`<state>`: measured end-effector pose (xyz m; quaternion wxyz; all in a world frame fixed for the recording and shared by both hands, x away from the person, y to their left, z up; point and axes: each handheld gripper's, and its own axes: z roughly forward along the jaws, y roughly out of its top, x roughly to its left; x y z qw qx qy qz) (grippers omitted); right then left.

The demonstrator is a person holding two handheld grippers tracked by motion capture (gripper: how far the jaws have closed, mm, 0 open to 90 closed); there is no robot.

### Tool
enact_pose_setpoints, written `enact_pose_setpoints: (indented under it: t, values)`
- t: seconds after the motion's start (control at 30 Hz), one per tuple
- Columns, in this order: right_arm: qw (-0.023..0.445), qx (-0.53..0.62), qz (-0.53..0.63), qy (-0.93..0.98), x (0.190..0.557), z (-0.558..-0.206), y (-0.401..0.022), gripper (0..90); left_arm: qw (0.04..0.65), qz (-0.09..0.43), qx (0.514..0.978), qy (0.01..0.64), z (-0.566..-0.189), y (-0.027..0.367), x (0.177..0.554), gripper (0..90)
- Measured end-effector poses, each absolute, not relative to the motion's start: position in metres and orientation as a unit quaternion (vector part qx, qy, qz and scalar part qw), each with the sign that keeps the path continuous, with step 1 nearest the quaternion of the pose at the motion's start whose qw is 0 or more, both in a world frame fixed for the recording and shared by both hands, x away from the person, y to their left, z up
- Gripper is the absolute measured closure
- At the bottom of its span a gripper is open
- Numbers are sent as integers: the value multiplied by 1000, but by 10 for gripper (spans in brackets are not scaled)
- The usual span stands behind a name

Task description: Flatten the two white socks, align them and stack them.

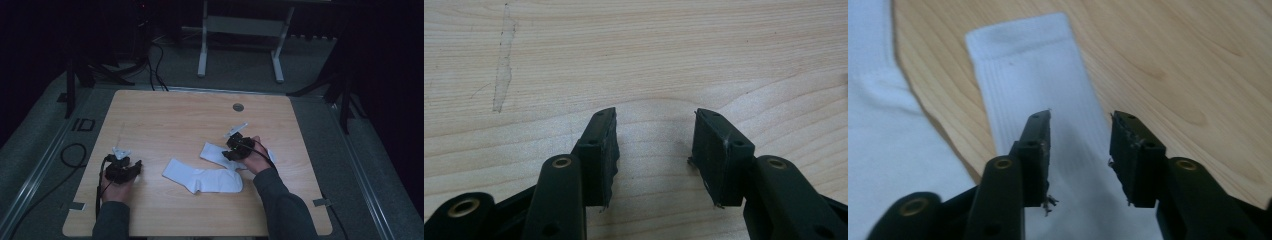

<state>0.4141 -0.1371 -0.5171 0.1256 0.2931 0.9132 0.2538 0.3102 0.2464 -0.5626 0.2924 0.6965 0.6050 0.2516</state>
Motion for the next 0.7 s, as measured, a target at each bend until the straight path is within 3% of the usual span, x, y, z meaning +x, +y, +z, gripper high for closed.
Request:
enact_pose_setpoints:
  t: [0.23, 0.57, 0.7]
  values:
    - [115, 262, 254, 924, 416, -528, -119, 638, 292, 251, 697, 605, -562, 246, 310, 527]
    - [97, 257, 257, 927, 423, -540, -114, 547, 292, 251, 697, 605, -563, 246, 310, 527]
    - [93, 279, 263, 919, 428, -541, -119, 557, 292, 252, 697, 605, -563, 246, 310, 527]
